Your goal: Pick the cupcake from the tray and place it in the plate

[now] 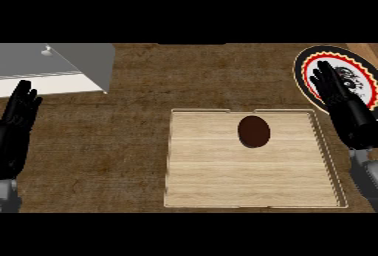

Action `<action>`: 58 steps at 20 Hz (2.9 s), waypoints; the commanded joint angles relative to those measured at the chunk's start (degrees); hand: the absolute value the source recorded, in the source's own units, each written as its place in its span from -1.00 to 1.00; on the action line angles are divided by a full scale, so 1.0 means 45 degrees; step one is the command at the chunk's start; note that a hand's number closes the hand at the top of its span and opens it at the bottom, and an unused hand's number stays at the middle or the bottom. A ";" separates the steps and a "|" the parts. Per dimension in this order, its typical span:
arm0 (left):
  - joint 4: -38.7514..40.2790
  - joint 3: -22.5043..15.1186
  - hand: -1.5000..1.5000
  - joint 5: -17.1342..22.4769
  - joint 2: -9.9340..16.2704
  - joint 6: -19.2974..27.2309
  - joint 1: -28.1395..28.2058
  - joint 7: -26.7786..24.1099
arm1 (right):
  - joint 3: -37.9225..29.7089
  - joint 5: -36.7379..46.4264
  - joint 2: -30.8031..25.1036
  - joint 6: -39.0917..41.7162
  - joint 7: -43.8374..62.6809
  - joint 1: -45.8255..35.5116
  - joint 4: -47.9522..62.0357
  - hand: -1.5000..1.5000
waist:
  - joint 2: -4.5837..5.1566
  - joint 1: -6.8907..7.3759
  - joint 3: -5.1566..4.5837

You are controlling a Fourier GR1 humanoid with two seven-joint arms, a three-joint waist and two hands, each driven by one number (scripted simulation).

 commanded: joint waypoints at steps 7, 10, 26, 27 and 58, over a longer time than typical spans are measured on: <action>0.1452 -0.1147 0.00 0.0161 -0.0806 -0.0810 -0.0417 0.0678 | 0.1112 0.3165 -0.2969 0.3273 -0.0825 -0.3376 0.0300 1.00 | -0.0273 0.0305 -0.0270; 0.2141 -0.1569 0.00 0.0232 -0.1503 -0.0860 -0.1036 0.0733 | -0.0418 0.0795 0.0688 0.1891 -0.3096 -0.1853 0.3285 -1.00 | 0.0079 0.0144 0.0107; 0.4041 -0.1048 0.00 -0.0165 -0.1949 -0.1497 -0.1530 0.0086 | 0.1265 0.5875 -0.0314 0.5286 -0.5709 -0.4072 0.6581 -1.00 | -0.0215 0.0098 0.0045; 0.3615 -0.0898 0.00 -0.0207 -0.1980 -0.1375 -0.1036 -0.0191 | 0.1511 0.6077 -0.0176 0.4682 -0.5406 -0.2690 0.4867 -1.00 | -0.0261 -0.0007 0.0042; 0.2692 -0.0462 0.00 -0.1304 -0.2708 -0.1591 -0.1298 0.1025 | 0.2247 1.3112 0.2010 0.6582 -0.0526 -0.3647 0.4003 -1.00 | -0.0240 0.0078 0.0051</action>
